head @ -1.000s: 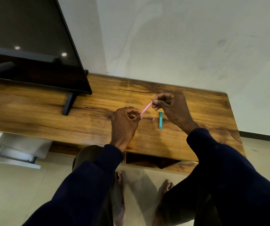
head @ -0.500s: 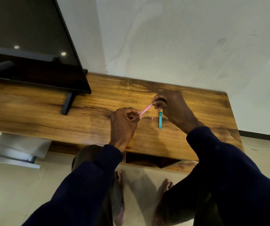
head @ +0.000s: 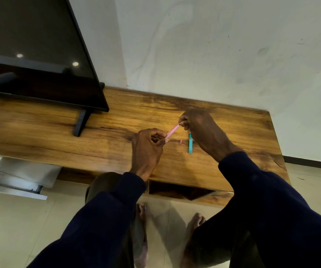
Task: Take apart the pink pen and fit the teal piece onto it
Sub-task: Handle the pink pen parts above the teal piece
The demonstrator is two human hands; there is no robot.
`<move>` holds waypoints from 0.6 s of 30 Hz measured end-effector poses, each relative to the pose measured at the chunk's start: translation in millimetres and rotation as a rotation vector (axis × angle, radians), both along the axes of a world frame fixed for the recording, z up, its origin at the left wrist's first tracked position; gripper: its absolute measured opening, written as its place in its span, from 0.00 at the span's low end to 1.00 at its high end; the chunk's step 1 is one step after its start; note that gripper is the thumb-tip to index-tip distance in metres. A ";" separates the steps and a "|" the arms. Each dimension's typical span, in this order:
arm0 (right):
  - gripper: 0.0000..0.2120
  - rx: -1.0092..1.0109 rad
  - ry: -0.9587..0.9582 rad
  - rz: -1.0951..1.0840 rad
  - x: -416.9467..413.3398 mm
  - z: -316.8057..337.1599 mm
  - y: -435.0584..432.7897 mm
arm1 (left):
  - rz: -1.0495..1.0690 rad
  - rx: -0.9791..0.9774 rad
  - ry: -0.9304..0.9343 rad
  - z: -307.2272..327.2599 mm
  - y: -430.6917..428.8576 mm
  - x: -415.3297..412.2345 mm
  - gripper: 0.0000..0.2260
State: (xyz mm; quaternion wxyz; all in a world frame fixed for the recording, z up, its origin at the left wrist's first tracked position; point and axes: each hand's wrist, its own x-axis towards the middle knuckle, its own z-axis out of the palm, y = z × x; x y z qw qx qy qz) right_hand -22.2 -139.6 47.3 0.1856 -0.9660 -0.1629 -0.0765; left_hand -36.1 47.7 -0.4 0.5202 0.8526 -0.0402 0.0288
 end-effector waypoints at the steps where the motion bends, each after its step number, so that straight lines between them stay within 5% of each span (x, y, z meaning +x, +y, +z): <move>1: 0.11 -0.021 0.000 0.006 0.3 0.3 0.0 | -0.004 -0.001 0.002 -0.1 0.2 0.0 0.08; 4: 0.09 0.039 0.013 0.021 0.6 1.6 -0.4 | -0.008 -0.009 0.013 0.8 0.8 -0.4 0.08; 13: 0.08 0.630 0.136 -0.159 3.9 -13.5 -0.7 | 0.022 -0.049 0.061 2.2 0.6 1.1 0.09; 18: 0.09 0.394 0.179 -0.283 5.1 -35.0 -11.3 | 0.053 -0.093 0.108 0.0 4.4 1.5 0.11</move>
